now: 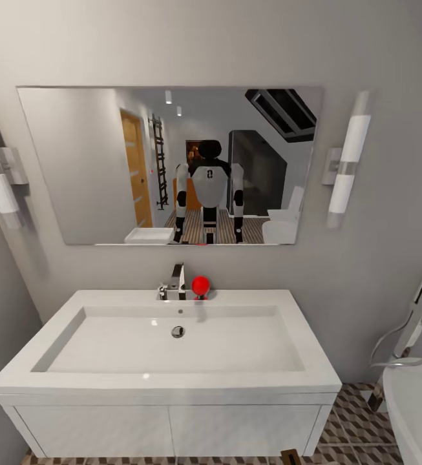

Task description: Take the four mousetraps from the cabinet in the bathroom and place them on the bathroom floor. Make sure all four end up on the same floor surface, and ensure that at least two of them are either under or directly next to the same bathroom sink.

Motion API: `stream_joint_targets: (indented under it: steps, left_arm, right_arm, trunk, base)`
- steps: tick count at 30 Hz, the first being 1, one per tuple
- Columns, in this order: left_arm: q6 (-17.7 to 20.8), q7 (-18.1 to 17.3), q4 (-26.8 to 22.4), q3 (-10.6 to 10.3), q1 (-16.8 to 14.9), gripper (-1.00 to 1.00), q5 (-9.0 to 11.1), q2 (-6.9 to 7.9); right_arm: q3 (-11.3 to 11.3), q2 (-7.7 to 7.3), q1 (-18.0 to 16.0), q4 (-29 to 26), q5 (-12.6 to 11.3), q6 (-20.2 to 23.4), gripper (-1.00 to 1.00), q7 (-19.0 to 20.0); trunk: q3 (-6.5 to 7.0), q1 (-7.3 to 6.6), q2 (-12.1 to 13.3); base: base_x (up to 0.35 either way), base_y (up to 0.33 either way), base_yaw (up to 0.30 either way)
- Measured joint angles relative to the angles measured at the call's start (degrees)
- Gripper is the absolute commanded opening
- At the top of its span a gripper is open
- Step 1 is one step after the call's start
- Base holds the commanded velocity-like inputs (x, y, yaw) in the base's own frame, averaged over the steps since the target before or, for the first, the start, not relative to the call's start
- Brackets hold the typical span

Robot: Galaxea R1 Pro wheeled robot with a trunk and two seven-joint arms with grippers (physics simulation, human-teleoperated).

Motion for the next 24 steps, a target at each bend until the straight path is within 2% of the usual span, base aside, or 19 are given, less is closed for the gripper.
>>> stream_joint_targets:
  steps: [11,24]
  left_arm:
    - [-0.61,0.04,-0.02,-0.19,0.03,-1.0,0.0,-0.37]
    - [-0.47,0.34,-0.02,-0.15,0.02,-1.0,-0.05,-0.09]
  right_arm:
    - [0.04,0.0,0.01,0.05,0.02,0.05,-1.0,0.41]
    - [0.01,-0.07,0.3,0.18,0.02,0.28,-1.0,0.42]
  trunk:
    - [-1.9,2.41,-4.36]
    - [-4.25,5.27,-9.59]
  base:
    - [0.0,0.0,0.0]
    - [0.0,0.0,0.0]
